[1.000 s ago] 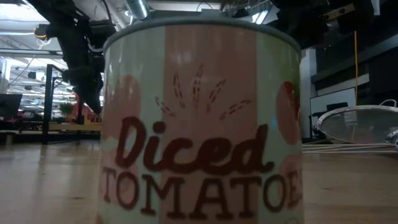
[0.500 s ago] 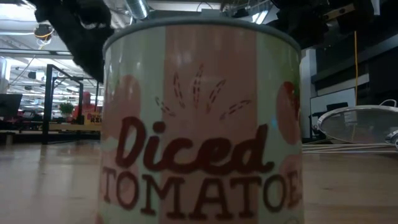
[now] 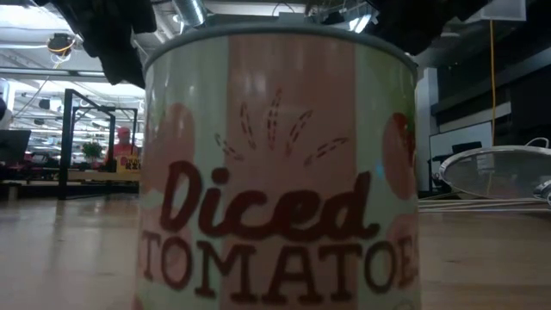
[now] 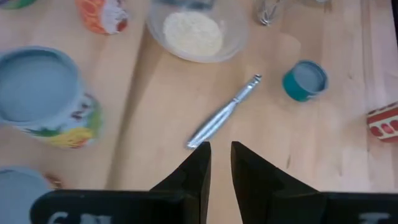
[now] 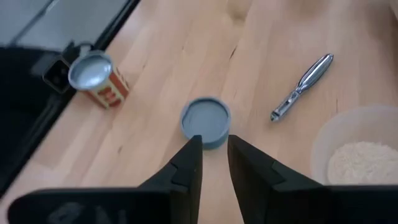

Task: Pick and place cans onto a shelf
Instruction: Put the light red can on the shelf

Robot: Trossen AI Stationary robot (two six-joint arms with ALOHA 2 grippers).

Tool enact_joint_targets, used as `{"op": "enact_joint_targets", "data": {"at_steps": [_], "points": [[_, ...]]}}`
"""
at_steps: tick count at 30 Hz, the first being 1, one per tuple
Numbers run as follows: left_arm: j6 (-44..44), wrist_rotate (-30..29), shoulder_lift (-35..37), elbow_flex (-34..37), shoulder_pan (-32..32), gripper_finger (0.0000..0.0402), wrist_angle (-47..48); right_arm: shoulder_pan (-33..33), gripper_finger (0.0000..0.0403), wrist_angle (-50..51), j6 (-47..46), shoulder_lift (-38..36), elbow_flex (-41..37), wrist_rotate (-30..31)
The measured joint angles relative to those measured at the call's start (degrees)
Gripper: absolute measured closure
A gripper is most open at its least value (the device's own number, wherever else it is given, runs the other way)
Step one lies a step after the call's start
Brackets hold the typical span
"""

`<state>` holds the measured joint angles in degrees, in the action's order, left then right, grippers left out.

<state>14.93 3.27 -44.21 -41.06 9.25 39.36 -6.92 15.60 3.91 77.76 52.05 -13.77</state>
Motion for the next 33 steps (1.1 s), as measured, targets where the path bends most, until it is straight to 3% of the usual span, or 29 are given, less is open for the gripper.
{"op": "enact_joint_targets", "data": {"at_steps": [4, 11, 17, 21, 26, 33], "points": [[7.6, -6.8, -1.9, 0.0, -10.0, 0.0347, -3.5, 0.0, 0.0304, -2.5, -3.4, 0.0, 0.0, -0.1], [16.5, -19.9, -8.2, 0.0, -27.6, 0.0347, -14.8, -0.5, 0.0224, -10.5, -8.8, 0.0, 0.0, -1.7], [23.4, -30.8, -18.4, 0.0, -39.4, 0.0347, -25.1, -6.7, 0.0209, -22.7, -15.7, 0.7, 0.0, -9.0], [25.4, -33.0, -26.0, 0.0, -44.1, 0.0347, -33.2, -13.2, 0.0213, -25.8, -16.2, 2.4, 0.2, -3.6], [25.5, -34.0, -34.5, 0.0, -47.5, 0.0347, -44.6, -18.9, 0.0214, -26.0, -24.6, 6.7, 1.8, 7.0], [25.5, -34.2, -42.0, 0.0, -49.1, 0.0347, -52.8, -22.7, 0.0215, -25.9, -29.7, 16.2, 5.2, 10.2]]}}
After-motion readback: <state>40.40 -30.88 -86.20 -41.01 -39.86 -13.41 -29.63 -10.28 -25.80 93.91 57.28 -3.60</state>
